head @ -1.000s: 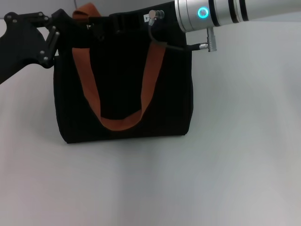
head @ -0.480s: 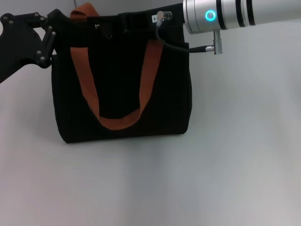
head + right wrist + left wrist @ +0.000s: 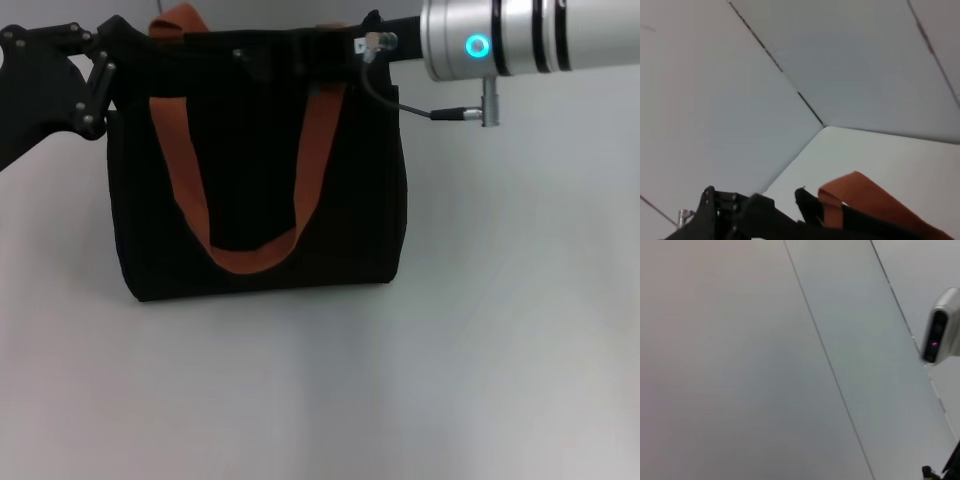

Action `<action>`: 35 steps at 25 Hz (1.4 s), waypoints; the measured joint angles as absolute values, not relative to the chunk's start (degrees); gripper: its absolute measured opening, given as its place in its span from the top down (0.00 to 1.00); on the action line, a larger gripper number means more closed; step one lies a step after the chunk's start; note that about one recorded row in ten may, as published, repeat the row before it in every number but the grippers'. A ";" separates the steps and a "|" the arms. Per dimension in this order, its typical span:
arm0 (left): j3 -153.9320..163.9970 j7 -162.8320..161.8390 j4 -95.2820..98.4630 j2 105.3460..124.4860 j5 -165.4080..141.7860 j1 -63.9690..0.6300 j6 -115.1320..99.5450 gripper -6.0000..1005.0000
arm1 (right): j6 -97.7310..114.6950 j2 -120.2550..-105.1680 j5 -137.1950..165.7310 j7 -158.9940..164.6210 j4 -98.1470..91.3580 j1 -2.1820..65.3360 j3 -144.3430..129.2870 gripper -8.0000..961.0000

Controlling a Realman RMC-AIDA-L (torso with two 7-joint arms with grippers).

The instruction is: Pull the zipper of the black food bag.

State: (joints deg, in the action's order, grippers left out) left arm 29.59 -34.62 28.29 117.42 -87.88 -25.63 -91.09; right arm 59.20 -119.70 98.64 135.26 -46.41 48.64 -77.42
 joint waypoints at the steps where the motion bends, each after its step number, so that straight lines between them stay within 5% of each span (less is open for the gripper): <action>1: 29.35 -34.62 28.26 117.42 -87.87 -25.75 -90.44 0.95 | 58.82 -119.70 98.68 135.77 -48.20 47.06 -78.01 0.99; 35: 28.16 -33.67 28.22 117.81 -87.76 -26.17 -89.19 0.95 | 57.75 -119.53 100.86 138.45 -60.90 32.84 -76.66 0.99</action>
